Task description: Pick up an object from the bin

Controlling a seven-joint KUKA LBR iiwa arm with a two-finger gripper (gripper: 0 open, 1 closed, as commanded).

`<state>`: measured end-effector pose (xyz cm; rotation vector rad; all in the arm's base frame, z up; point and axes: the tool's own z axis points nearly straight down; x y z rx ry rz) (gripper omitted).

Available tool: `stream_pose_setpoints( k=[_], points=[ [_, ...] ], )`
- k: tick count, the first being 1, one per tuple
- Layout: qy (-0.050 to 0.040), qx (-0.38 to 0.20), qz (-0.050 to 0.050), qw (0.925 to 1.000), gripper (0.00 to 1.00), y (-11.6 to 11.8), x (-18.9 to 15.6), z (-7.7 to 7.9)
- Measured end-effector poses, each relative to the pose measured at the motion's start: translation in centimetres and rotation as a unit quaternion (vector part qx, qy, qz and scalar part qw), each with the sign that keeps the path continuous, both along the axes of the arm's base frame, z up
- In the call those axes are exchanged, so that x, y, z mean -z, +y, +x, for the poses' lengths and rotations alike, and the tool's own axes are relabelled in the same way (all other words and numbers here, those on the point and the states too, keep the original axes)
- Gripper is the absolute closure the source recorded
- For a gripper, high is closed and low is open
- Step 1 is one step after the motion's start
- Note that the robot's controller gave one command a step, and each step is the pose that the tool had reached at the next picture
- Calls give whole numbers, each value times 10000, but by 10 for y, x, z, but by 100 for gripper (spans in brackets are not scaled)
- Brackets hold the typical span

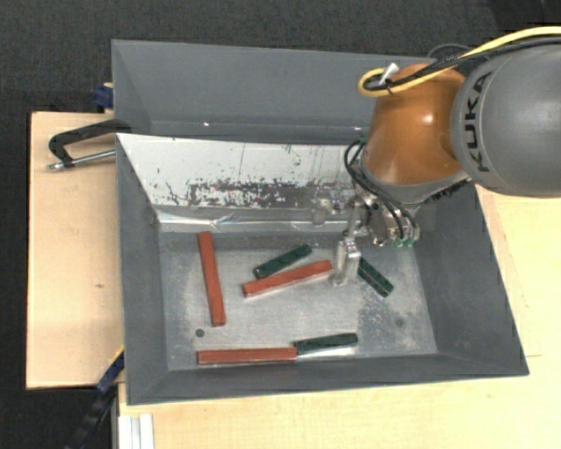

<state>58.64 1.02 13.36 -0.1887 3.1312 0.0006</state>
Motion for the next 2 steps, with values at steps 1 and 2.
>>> stream_pose_setpoints(
  k=[1,2],
  points=[
    [6,130,23,9999,0,65,-4,-12],
    [8,354,6,9994,0,47,-5,-11]
  ],
)
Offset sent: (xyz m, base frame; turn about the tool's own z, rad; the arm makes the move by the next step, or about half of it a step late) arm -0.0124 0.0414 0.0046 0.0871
